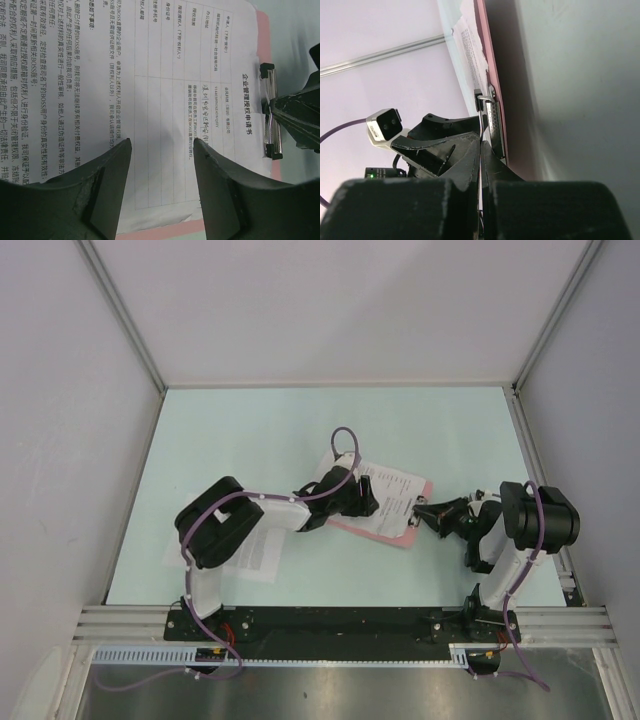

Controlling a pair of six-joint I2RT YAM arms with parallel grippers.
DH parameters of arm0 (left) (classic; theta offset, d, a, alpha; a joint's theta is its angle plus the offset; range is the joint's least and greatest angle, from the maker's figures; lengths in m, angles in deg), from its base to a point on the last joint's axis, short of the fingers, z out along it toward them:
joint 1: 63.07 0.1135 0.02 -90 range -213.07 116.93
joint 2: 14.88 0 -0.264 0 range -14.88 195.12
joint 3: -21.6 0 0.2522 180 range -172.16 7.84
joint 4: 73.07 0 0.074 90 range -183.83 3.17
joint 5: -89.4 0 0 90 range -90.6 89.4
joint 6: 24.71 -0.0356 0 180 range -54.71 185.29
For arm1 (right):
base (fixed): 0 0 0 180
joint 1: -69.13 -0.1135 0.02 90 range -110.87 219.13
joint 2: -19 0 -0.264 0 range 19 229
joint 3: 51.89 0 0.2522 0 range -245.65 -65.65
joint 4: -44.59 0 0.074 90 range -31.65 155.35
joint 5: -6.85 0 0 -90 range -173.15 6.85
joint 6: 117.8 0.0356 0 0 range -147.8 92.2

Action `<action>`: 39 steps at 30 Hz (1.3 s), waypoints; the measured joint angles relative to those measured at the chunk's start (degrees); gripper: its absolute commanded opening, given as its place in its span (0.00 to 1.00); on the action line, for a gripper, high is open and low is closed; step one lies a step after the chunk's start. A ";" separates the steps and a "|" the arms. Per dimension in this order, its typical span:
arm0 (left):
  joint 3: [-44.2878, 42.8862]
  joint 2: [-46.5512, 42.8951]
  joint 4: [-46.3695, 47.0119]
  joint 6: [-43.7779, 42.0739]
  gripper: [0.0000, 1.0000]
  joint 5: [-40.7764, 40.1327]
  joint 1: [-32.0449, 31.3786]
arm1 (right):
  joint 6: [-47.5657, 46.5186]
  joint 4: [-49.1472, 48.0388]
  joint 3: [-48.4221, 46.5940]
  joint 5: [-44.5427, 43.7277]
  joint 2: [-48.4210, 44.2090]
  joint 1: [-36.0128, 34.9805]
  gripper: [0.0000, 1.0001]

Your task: Put the files into the folder

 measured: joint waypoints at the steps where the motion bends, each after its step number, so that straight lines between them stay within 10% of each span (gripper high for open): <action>1: -0.22 0.13 -0.04 -0.02 0.61 -0.13 -0.07 | 0.00 0.00 0.00 0.02 0.00 0.15 0.00; 39: -6.58 6.67 4.28 1.66 0.61 0.04 -6.84 | -1.01 1.20 0.63 -4.87 -0.04 -1.92 0.00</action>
